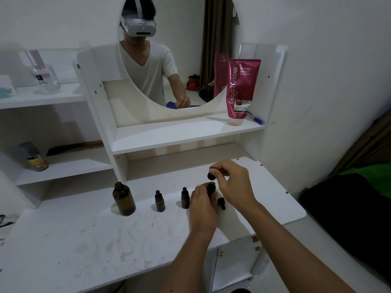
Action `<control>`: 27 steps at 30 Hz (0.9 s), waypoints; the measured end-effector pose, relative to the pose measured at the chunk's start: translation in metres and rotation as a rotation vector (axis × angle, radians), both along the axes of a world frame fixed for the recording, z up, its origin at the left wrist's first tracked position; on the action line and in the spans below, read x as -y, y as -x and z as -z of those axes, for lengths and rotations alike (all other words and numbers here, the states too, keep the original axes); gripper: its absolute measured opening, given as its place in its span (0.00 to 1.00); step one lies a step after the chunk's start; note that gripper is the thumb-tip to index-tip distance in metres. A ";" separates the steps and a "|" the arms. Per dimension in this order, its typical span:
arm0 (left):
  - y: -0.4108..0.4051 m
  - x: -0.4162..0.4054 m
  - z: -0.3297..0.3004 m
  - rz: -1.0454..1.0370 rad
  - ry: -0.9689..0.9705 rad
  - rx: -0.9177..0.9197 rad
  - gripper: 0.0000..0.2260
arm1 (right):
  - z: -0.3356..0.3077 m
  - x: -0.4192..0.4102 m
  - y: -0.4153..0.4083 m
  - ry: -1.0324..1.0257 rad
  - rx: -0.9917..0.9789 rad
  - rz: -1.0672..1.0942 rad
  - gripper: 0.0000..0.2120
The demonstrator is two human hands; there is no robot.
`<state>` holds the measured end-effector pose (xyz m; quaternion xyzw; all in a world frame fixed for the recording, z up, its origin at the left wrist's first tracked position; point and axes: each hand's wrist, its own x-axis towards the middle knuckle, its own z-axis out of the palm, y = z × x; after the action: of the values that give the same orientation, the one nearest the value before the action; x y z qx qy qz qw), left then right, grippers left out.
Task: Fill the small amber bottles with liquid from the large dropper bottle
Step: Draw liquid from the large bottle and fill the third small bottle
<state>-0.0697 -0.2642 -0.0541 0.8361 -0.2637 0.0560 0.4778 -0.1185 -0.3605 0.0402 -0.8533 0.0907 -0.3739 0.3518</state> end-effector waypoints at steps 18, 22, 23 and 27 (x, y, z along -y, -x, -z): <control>0.034 -0.081 -0.014 -0.022 0.149 -0.198 0.19 | -0.054 -0.031 0.024 0.013 0.170 0.039 0.07; 0.022 -0.130 -0.020 -0.078 0.198 -0.170 0.15 | -0.061 -0.055 0.017 -0.014 0.189 -0.011 0.08; 0.017 -0.142 -0.021 -0.107 0.203 -0.166 0.14 | -0.062 -0.063 0.014 -0.025 0.192 -0.030 0.08; -0.002 -0.186 -0.026 -0.259 0.257 -0.164 0.14 | -0.064 -0.098 -0.005 -0.137 0.176 -0.114 0.08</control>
<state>-0.0680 -0.0780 -0.0281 0.7969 -0.1047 0.0817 0.5893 -0.1135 -0.2623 0.1038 -0.7950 0.0361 -0.4196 0.4366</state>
